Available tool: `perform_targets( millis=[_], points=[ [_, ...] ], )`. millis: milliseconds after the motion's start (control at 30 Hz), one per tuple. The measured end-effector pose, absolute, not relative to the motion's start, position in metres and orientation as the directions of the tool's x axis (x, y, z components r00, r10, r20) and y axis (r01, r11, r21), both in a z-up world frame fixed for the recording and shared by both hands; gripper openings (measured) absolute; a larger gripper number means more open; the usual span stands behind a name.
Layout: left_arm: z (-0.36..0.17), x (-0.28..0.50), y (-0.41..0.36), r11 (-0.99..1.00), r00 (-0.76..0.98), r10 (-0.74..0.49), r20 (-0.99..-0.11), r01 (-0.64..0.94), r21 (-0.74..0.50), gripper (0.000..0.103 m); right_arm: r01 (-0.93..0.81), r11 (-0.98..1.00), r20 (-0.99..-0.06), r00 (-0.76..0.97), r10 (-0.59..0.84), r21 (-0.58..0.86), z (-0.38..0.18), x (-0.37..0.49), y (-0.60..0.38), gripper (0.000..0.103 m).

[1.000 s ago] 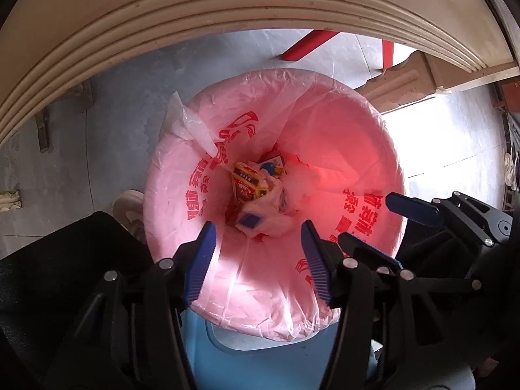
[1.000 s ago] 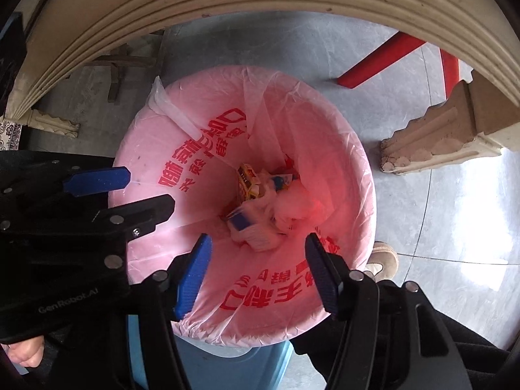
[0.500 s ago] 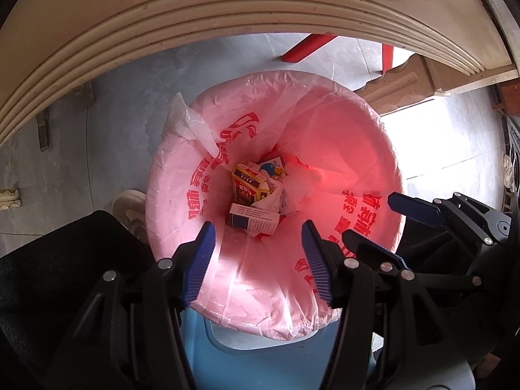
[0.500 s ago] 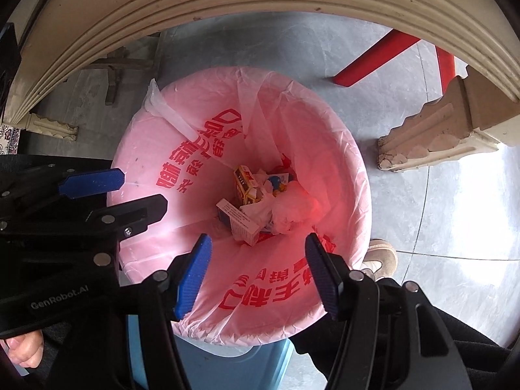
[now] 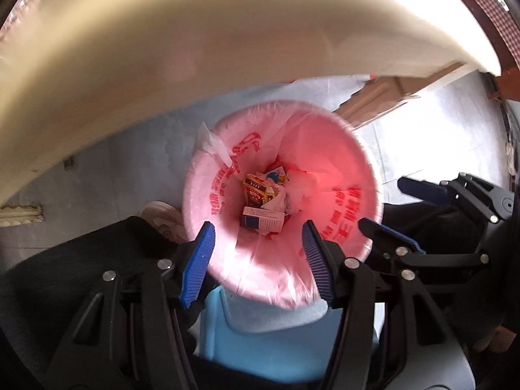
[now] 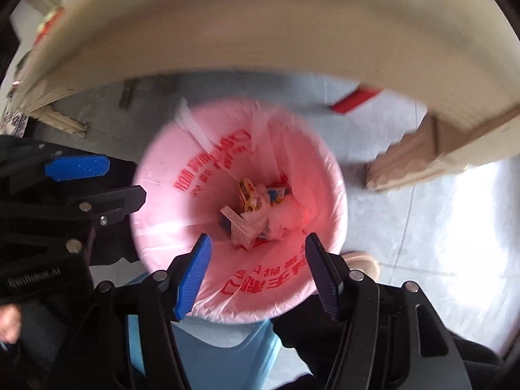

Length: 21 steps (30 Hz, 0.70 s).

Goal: Collect trash
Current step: 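Raise both open tools back up over the table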

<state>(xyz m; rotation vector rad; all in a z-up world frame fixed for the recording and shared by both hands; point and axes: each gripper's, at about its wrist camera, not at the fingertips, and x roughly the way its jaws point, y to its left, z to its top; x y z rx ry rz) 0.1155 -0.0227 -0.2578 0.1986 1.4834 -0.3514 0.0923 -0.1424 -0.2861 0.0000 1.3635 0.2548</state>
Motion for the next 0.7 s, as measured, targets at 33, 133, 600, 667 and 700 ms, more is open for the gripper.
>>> perform_targets(
  millis=[33,133,600,667,700],
  points=[
    [-0.243,0.117,-0.021,0.932,0.065,-0.109,-0.992,0.353,-0.08,0.055,-0.199,0.97,-0.963,0.199,0.18,0.14,-0.273,0.091,-0.143,0.059],
    [-0.187,0.128,-0.019,0.931,0.135,-0.098,-0.986,0.361,-0.043,0.06,-0.264,0.954,-0.942,0.26,0.21,0.14,-0.215,0.092,-0.149,0.059],
    [-0.026,0.223,-0.061,0.946,0.312,-0.08,-0.947,0.324,0.026,0.066,-0.405,0.914,-0.856,0.46,0.235,0.033,-0.005,0.216,-0.185,0.065],
    [-0.028,0.233,-0.065,0.949,0.294,-0.094,-0.951,0.314,0.003,0.066,-0.415,0.909,-0.863,0.445,0.237,0.035,0.0,0.246,-0.189,0.065],
    [-0.03,0.238,-0.068,0.952,0.289,-0.09,-0.953,0.307,0.003,0.066,-0.416,0.909,-0.866,0.444,0.23,0.028,0.0,0.255,-0.187,0.065]
  ],
)
